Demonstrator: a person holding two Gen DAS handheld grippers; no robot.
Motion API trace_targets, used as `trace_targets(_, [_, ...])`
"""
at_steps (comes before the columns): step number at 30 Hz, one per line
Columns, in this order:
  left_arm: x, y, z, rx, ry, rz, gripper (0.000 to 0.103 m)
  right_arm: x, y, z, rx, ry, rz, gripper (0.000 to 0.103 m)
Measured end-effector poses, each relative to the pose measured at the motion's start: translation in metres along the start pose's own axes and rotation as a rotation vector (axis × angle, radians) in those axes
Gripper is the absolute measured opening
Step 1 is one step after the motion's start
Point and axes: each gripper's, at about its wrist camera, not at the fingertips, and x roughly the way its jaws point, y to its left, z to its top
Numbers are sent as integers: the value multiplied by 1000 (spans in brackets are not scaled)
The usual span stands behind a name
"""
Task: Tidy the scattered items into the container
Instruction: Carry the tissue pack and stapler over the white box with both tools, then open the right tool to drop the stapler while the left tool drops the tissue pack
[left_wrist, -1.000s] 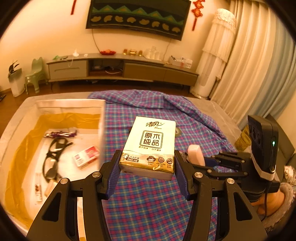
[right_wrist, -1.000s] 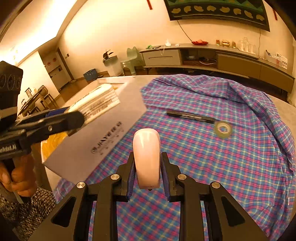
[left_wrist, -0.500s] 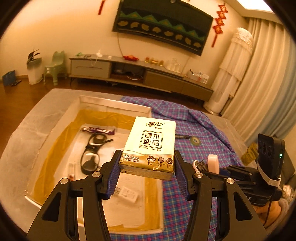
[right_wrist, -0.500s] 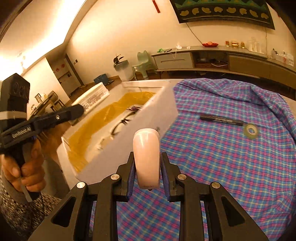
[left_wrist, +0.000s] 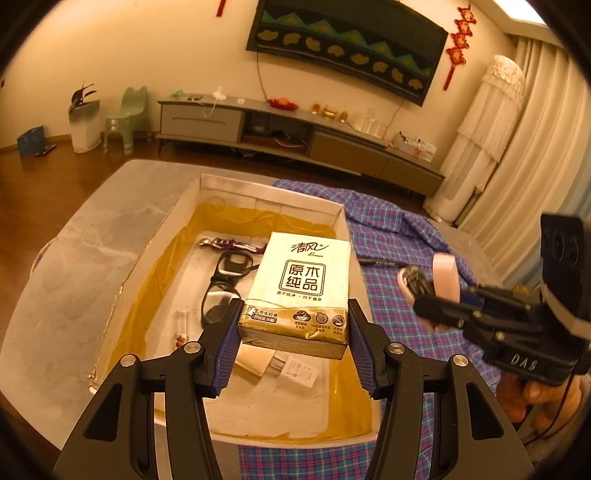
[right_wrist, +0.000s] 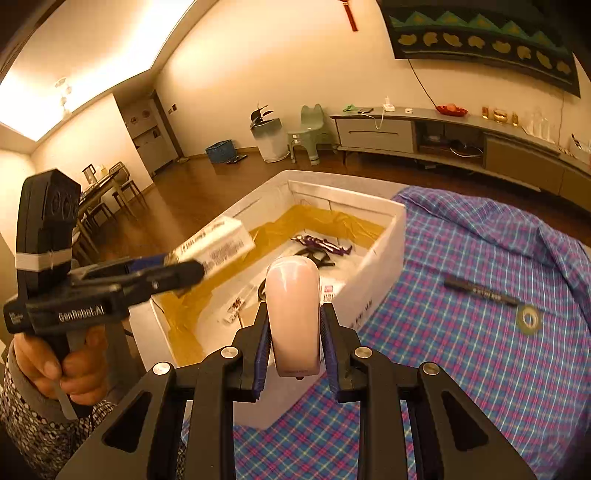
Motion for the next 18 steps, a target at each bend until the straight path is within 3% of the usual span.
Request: trace_targets(18, [52,-13,-16,107,149,28,56,58,16,54,-129,111,-50,27])
